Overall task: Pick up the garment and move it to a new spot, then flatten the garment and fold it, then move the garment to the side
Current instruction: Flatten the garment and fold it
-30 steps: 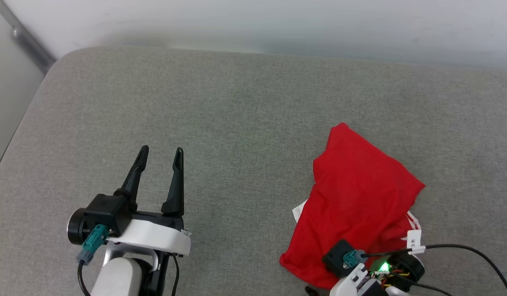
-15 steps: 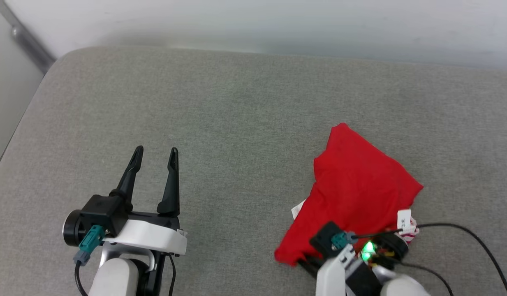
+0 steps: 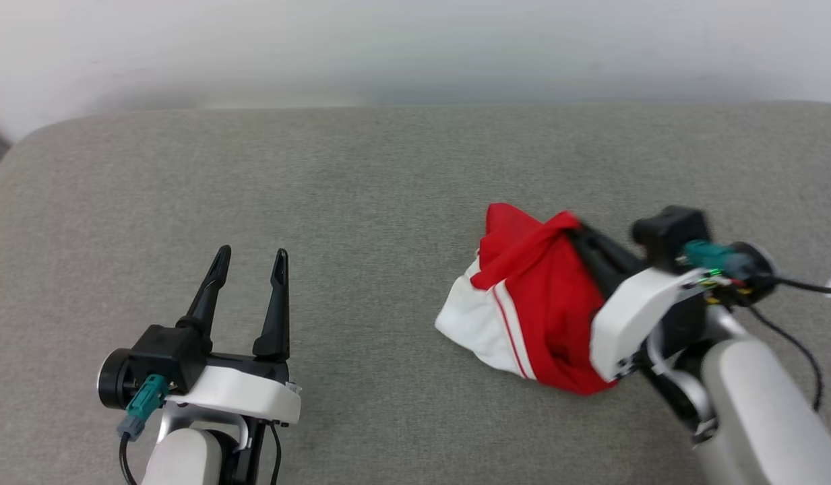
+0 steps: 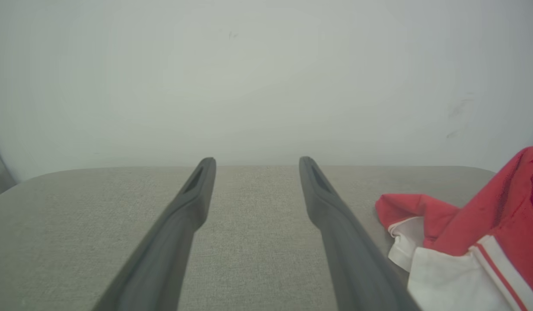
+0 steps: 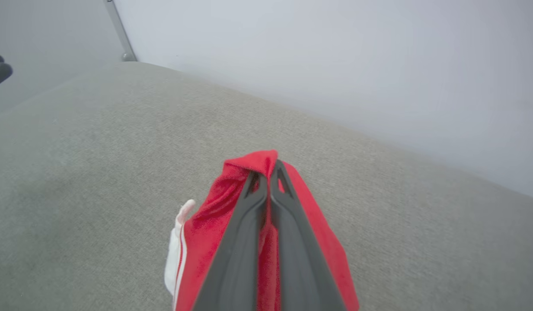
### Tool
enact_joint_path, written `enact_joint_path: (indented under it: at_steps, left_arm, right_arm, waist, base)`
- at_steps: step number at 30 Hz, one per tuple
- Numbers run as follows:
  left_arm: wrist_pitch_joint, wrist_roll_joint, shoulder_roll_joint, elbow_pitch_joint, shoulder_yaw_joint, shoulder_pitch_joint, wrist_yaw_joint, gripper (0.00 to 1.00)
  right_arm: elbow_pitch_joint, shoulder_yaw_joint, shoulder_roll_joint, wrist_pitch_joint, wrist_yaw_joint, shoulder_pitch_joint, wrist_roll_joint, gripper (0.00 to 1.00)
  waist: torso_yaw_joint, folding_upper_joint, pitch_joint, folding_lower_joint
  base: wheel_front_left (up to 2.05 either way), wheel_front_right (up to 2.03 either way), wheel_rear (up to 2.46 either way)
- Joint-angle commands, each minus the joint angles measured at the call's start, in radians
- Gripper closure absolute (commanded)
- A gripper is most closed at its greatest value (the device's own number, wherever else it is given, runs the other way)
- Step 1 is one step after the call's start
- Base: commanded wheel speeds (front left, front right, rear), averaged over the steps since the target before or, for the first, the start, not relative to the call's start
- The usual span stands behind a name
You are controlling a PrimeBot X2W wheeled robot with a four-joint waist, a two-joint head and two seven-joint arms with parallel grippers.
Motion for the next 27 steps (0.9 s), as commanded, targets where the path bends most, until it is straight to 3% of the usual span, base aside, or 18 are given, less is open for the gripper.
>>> enact_joint_path:
  at_steps: [1, 12, 16, 20, 21, 22, 27]
  left_arm:
    - [-0.002, 0.002, 0.003, -0.003, 0.002, 0.001, -0.003, 0.0]
    - [-0.002, 0.001, 0.008, 0.005, 0.001, -0.025, -0.011, 0.0]
    - [-0.002, 0.0, 0.01, 0.011, 0.0, -0.035, -0.015, 0.0]
    - [-0.002, -0.005, 0.011, 0.019, 0.005, -0.038, -0.015, 0.0]
    - [-0.002, -0.004, 0.012, 0.021, 0.006, -0.037, -0.015, 0.0]
    - [-0.002, -0.004, 0.012, 0.023, 0.007, -0.036, -0.016, 0.0]
    - [-0.002, -0.005, 0.014, 0.031, 0.01, -0.022, -0.017, 0.0]
  right_arm:
    - [0.003, -0.016, 0.005, -0.006, 0.0, -0.004, -0.005, 1.0]
    - [0.172, -0.442, -0.006, -0.031, 0.0, 0.103, -0.032, 1.0]
    - [0.266, -0.519, 0.011, -0.032, 0.0, 0.148, -0.045, 1.0]
    - [0.328, -0.522, 0.043, -0.061, 0.0, 0.163, -0.027, 1.0]
    - [0.331, -0.518, 0.048, -0.085, 0.0, 0.162, -0.019, 0.61]
    - [0.33, -0.523, 0.051, -0.115, 0.0, 0.161, -0.014, 0.02]
    - [0.291, -0.535, 0.08, -0.289, 0.0, 0.166, -0.014, 0.0]
  waist:
    - [-0.018, -0.0001, 0.006, -0.0001]
    - [-0.069, -0.0001, 0.052, -0.0001]
    - [-0.068, -0.0001, 0.064, -0.0001]
    - [-0.066, -0.0001, 0.069, -0.0001]
    - [-0.064, -0.0001, 0.067, -0.0001]
    - [-0.063, -0.0001, 0.065, -0.0001]
    - [-0.059, -0.0001, 0.046, -0.0001]
  base:
    - [0.0, 0.0, 0.0]
    - [0.0, 0.0, 0.0]
    - [0.0, 0.0, 0.0]
    - [0.0, 0.0, 0.0]
    - [0.0, 0.0, 0.0]
    - [0.0, 0.0, 0.0]
    - [0.0, 0.0, 0.0]
